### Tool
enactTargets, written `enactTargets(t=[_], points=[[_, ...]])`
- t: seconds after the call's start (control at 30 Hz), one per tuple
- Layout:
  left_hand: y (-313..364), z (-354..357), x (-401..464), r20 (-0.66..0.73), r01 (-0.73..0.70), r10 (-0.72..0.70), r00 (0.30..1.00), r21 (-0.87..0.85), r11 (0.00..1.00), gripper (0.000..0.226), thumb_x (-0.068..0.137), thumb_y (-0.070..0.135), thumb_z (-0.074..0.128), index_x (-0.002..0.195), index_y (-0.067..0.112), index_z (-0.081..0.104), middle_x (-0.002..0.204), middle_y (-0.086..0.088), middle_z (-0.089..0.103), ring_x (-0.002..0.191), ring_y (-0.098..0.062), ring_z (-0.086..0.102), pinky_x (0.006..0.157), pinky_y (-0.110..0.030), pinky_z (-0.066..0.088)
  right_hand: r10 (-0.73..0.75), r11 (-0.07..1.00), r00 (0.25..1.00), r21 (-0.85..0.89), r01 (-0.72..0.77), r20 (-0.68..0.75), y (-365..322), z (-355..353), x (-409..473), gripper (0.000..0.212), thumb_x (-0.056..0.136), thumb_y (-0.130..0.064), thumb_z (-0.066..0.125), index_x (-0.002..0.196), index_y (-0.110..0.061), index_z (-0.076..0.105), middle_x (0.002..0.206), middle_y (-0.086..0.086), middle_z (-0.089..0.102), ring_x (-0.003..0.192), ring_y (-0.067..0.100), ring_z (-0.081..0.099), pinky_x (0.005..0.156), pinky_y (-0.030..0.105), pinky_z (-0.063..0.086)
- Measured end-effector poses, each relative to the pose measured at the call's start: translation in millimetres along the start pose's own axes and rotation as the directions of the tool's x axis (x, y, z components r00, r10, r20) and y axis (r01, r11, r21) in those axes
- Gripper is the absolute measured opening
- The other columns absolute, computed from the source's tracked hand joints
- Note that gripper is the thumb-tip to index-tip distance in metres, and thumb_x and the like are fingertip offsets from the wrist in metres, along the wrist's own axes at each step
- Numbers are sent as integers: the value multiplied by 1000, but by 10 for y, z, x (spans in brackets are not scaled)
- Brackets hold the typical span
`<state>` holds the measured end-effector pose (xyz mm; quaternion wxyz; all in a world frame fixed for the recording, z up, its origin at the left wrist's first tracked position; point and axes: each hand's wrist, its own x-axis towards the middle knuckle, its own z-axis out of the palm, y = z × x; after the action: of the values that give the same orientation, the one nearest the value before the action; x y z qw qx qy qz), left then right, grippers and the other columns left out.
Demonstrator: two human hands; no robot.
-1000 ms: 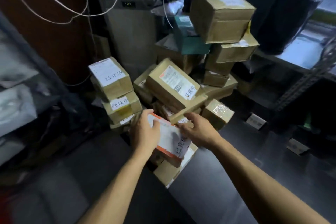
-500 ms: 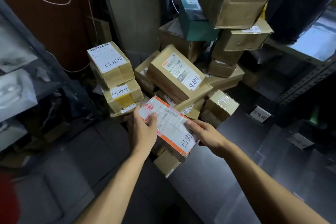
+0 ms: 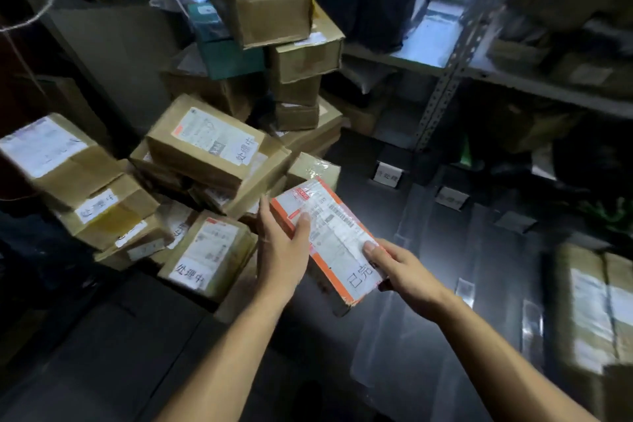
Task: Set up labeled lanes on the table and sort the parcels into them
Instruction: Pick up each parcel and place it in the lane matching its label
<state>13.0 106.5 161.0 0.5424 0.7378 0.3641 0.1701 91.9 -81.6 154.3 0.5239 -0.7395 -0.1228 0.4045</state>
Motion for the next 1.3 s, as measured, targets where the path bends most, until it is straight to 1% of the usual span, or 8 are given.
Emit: enactTargets(t=[0.1, 0.2, 0.3, 0.43, 0.6, 0.73, 0.93, 1.3], points=[[138, 424, -155, 113, 5, -2, 994, -23, 1000, 81, 94, 47, 58, 156, 27, 10, 150, -3, 45, 127, -12, 53, 96, -28, 47, -14, 998, 991, 63, 23, -130, 107, -283, -275, 42, 98, -52, 48, 112, -17, 66, 93, 15, 69, 80, 19, 54, 72, 34, 40], [285, 843, -365, 272, 48, -11, 962, -130, 990, 73, 91, 49, 62, 149, 32, 22, 137, 4, 57, 97, 12, 62, 78, -12, 54, -1, 992, 970, 120, 31, -245, 214, -576, -565, 45, 93, -56, 48, 109, -18, 67, 88, 5, 66, 78, 17, 52, 71, 32, 40], [428, 1281, -565, 406, 127, -11, 914, -259, 958, 82, 86, 45, 71, 149, 43, 19, 124, 17, 60, 103, 1, 64, 89, -31, 55, 22, 986, 936, 163, 38, -352, 326, -900, -875, 48, 89, -60, 49, 105, -19, 68, 88, 6, 66, 77, 18, 51, 71, 34, 41], [693, 1891, -835, 547, 174, 22, 837, -304, 937, 80, 87, 43, 71, 147, 48, 19, 120, 20, 61, 94, 2, 69, 68, -19, 57, 41, 985, 860, 164, 50, -508, 469, -1362, -1281, 41, 90, -60, 50, 97, -26, 71, 90, 11, 72, 76, 19, 58, 71, 37, 46], [1074, 2616, -1240, 708, 178, 92, 700, -298, 938, 71, 91, 42, 64, 148, 48, 21, 127, 14, 63, 107, -12, 69, 90, -43, 57, 52, 985, 724, 156, 78, -688, 645, -1925, -1741, 40, 82, -67, 49, 90, -35, 72, 85, -5, 75, 75, 8, 67, 71, 30, 47], [1293, 3118, -1559, 795, 108, 152, 588, -263, 959, 62, 94, 36, 62, 147, 42, 28, 130, 15, 63, 111, -8, 66, 97, -42, 54, 95, 984, 618, 168, 61, -781, 777, -2389, -2040, 45, 81, -69, 47, 91, -33, 73, 86, -5, 76, 80, 14, 70, 70, 32, 50], [1543, 3896, -1843, 797, 22, 105, 594, -147, 989, 50, 94, 34, 61, 142, 32, 44, 137, -1, 53, 115, -19, 62, 99, -44, 53, 149, 980, 538, 198, 35, -830, 1054, -3105, -2238, 51, 77, -70, 47, 91, -29, 74, 91, -4, 77, 91, 23, 71, 86, 50, 55], [1423, 5139, -1802, 879, -76, -54, 473, 102, 992, 33, 100, 14, 50, 132, 20, 56, 133, -4, 63, 115, -25, 63, 99, -46, 52, 353, 934, 667, 289, -211, -656, 1805, -4146, -1918, 43, 100, -44, 43, 114, -9, 65, 106, 12, 72, 97, 35, 69, 85, 54, 57]])
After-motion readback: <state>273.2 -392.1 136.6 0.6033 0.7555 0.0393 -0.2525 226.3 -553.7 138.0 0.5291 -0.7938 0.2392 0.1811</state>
